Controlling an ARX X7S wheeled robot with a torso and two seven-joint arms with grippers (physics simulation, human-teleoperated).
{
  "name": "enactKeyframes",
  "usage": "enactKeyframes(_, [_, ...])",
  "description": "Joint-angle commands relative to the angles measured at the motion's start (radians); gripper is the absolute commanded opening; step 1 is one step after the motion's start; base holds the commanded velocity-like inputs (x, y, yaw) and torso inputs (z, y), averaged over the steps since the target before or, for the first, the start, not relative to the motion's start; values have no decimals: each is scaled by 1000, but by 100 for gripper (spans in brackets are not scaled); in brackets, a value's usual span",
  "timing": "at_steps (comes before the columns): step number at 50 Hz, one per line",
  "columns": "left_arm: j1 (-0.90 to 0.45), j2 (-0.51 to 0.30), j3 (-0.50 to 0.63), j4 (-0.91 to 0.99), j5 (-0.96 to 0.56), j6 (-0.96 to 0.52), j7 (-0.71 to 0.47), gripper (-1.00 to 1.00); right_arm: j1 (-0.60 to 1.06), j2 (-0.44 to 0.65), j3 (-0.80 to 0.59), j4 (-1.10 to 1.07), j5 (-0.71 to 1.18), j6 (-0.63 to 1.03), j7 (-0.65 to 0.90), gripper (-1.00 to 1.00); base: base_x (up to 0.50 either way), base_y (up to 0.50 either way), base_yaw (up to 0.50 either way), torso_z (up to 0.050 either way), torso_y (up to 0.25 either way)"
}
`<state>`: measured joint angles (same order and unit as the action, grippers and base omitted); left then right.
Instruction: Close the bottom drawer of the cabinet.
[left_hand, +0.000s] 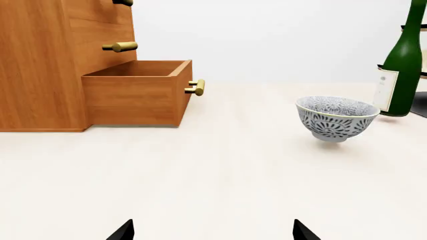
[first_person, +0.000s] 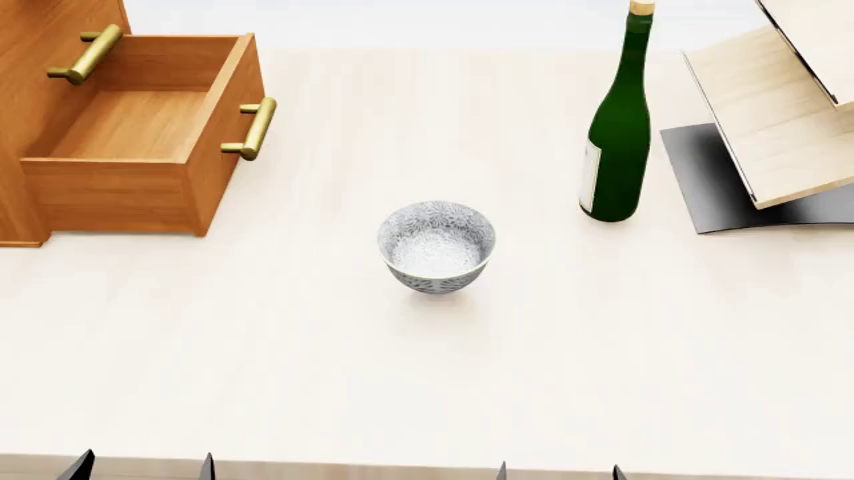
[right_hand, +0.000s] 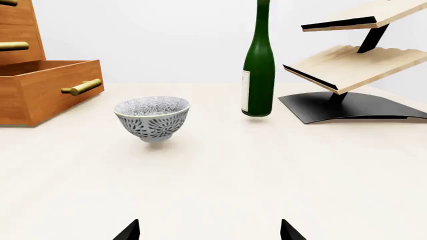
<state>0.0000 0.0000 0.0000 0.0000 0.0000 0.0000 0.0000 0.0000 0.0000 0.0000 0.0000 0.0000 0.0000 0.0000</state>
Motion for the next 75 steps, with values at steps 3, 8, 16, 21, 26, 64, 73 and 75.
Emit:
enactKeyframes(3, [6,-26,29,8,-19,4,-28,100,3,26,-37,12,11,-4,29,100,0,0,0,0,0])
enactKeyframes(8, [4,-42,44,2,-31,12,-42,100,4,40,-52,14,25,-6,45,100,0,0,0,0,0])
enactKeyframes(16, [5,-23,24,18,1,-15,-27,100,-1,19,-19,-9,24,5,27,100,0,0,0,0,0])
enactKeyframes(21, [-1,-41,27,152,-21,-105,-51,100,-7,34,-23,-145,26,42,79,100,0,0,0,0,0])
enactKeyframes(26, [19,-55,51,393,-15,-271,-74,100,-7,57,-33,-424,31,251,99,100,0,0,0,0,0])
enactKeyframes(64, [-13,-113,117,704,-18,-502,-146,100,28,119,-70,-742,112,446,137,100,0,250,0,0,0])
enactKeyframes(73, [-13,-122,126,702,-24,-500,-159,100,28,128,-72,-739,124,445,149,100,0,500,0,0,0])
enactKeyframes(75, [-13,-124,129,703,-26,-501,-161,100,28,129,-71,-733,129,440,151,100,0,500,0,0,0])
